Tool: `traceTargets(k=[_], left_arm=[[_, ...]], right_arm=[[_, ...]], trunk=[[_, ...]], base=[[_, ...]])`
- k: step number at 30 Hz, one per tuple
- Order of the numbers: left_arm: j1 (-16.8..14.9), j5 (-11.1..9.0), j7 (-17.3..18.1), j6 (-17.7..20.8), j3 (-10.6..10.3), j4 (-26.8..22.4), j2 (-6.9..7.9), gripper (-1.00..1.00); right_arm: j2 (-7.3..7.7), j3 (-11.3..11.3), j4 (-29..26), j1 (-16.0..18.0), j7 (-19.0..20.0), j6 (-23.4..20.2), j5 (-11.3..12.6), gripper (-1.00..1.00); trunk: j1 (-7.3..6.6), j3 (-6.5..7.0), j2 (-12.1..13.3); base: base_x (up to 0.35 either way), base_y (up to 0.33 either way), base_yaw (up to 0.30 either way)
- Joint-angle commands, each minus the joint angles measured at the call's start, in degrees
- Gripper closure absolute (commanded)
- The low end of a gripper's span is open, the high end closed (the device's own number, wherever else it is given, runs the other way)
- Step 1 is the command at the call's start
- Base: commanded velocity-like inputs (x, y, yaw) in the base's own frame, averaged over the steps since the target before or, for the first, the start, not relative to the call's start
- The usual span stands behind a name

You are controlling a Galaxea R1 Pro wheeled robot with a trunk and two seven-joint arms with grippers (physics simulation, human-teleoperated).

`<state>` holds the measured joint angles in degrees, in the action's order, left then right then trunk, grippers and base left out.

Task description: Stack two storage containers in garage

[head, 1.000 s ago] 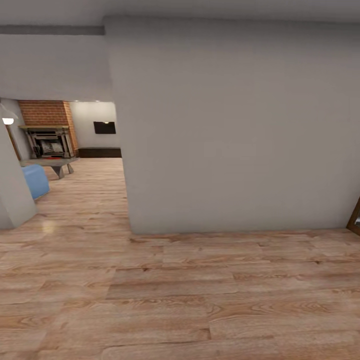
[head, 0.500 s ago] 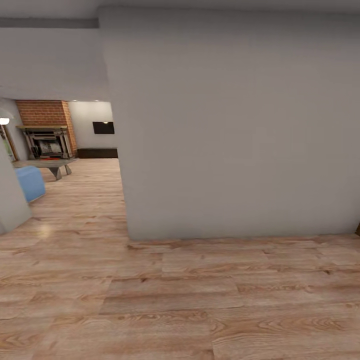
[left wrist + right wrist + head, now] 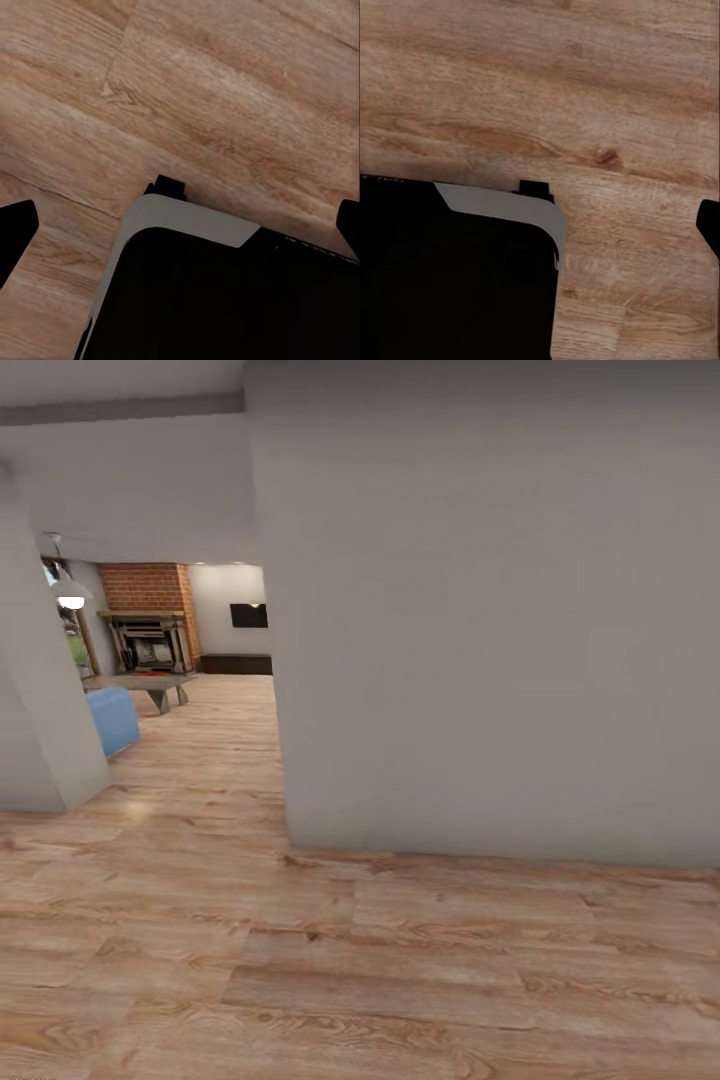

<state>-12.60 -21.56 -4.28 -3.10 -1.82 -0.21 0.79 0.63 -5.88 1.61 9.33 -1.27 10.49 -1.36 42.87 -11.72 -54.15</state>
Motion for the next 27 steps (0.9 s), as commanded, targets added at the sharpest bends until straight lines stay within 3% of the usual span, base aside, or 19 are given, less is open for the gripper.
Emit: traceTargets(k=[1, 27], left_arm=[[0.0, -0.3, -0.1, -0.1, -0.2, 0.0, -0.01, -1.00], [-0.1, -0.5, -0.1, -0.1, -0.2, 0.0, 0.02, -1.00]], right_arm=[[-0.04, -0.4, 0.2, 0.1, -0.2, 0.3, -0.1, -1.00], [-0.21, -0.1, 0.2, 0.1, -0.2, 0.4, 0.3, -1.00]], trunk=[[0.04, -0.08, 0.0], [0.04, -0.08, 0.0]], base=[[0.324, 0.000, 0.268], [0.324, 0.000, 0.269]])
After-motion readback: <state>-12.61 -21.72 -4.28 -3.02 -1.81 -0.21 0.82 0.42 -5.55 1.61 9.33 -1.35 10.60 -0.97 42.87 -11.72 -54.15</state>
